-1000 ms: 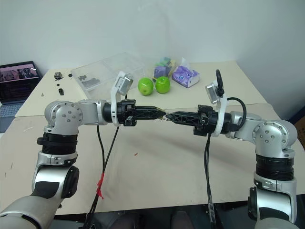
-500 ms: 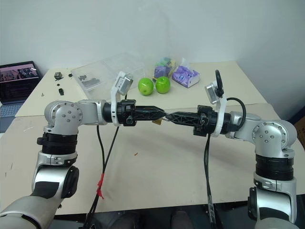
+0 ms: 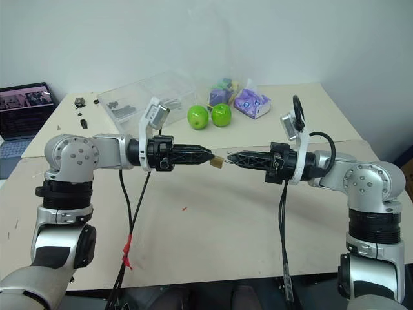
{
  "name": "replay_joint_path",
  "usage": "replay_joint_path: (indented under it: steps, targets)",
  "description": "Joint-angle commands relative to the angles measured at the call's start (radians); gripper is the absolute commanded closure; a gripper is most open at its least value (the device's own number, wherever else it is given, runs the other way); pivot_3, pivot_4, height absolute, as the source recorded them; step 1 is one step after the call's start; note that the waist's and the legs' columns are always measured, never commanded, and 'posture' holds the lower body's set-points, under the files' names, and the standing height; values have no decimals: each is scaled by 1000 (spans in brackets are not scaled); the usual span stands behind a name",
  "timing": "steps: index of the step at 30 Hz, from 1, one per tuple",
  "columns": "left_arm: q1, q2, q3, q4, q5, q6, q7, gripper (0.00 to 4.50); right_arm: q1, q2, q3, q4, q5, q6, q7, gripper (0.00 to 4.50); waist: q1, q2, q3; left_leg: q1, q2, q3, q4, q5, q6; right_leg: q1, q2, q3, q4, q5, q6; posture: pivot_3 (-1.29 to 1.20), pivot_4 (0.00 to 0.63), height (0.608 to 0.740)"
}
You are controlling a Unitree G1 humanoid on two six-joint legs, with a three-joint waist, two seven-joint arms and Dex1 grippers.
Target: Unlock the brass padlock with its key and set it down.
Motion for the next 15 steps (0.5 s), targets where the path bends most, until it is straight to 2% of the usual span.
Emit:
replay_joint_path:
  steps: [1,15]
  targets:
    - [-3,-17,15,-38,-30,10,7,1319,-21,-5,-12,-9,4,-26,13,4500,0,0,0,0,0,0,0,0,0,0,0,0,0,0,0,0,150,740]
    - [15,-20,-25,-51,-14,7,-3,1319,-27,-9,-31,-15,21,-13,2,4500,-1,0,0,0,0,0,0,0,0,0,0,0,0,0,0,0,150,740]
